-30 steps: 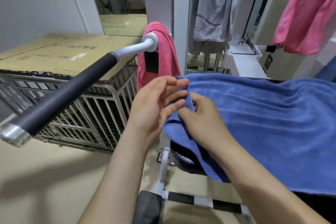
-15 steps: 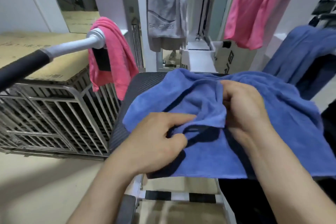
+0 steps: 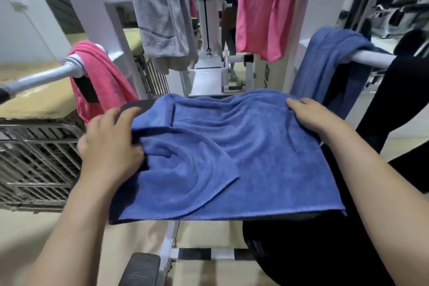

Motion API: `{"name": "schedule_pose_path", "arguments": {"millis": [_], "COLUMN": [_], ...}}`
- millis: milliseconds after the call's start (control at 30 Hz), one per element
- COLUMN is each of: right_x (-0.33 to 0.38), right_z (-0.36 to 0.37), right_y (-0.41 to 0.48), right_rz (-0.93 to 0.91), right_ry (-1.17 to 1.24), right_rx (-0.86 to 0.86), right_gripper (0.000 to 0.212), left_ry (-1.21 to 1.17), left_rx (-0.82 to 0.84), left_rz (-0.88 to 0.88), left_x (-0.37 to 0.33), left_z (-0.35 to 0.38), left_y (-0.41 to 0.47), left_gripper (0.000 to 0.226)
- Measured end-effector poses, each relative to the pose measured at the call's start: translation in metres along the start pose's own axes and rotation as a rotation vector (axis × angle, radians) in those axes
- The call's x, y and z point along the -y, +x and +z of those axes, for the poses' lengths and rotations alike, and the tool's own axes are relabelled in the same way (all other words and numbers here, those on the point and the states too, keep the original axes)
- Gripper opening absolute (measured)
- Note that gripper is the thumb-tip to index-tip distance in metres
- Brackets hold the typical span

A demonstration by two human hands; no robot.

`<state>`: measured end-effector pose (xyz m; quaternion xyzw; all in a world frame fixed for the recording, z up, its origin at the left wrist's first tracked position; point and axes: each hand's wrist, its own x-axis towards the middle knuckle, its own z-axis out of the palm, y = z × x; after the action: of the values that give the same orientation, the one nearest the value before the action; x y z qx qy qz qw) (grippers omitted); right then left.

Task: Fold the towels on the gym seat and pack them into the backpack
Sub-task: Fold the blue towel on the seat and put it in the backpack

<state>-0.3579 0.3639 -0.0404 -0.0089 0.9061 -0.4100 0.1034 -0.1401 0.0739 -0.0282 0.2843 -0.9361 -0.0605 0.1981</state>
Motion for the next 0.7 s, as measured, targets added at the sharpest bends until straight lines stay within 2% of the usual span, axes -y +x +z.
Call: {"name": "schedule_pose_path", "arguments": {"millis": [33,100,167,233,300,367,400,467,500,600,700], "right_x": [-0.003,-0.004,0.006,0.017,0.028,0.046,0.056,0.07,0.074,0.079,0.078], "right_z": [0.002,0.006,0.008,0.009,0.011,0.015,0.017,0.02,0.022,0.022,0.022], "right_y": [0.003,0.004,0.0,-0.002,-0.009,-0.022,-0.03,-0.046,-0.049,-0.056,-0.062], "right_rz": [-0.026,-0.153,-0.299,-0.389,-0.507,-0.608,-0.605,-0.522,-0.471,-0.35,-0.28], "right_ry": [-0.025,-0.288,-0.48,-0.412,-0.245,0.02,0.222,0.596,0.719,0.888,0.92], "right_rx": [-0.048,-0.285,-0.46,-0.472,-0.434,-0.258,-0.078,0.297,0.404,0.493,0.589], "right_gripper": [0.053,0.041,0.024,0.017,0.021,0.026,0.031,0.038,0.039,0.036,0.031], "left_ry": [-0.02,-0.111,-0.211,-0.247,-0.265,-0.313,-0.349,-0.495,-0.575,-0.653,-0.681], "left_rx": [0.03,0.0,-0.053,0.02,0.135,0.151,0.119,0.085,0.115,0.226,0.172], "left_rz": [-0.033,-0.043,0.074,0.277,0.412,0.499,0.531,0.541,0.526,0.518,0.5], "left_x": [0.006,0.006,-0.009,-0.031,-0.054,-0.077,-0.087,-0.103,-0.106,-0.104,-0.1], "left_z": [0.001,-0.001,-0.008,-0.011,-0.013,-0.013,-0.013,-0.014,-0.015,-0.022,-0.021], "left_y": [-0.001,-0.003,0.002,0.01,0.019,0.022,0.022,0.021,0.024,0.031,0.029], "left_gripper": [0.055,0.046,0.05,0.063,0.073,0.071,0.064,0.042,0.034,0.034,0.035]}}
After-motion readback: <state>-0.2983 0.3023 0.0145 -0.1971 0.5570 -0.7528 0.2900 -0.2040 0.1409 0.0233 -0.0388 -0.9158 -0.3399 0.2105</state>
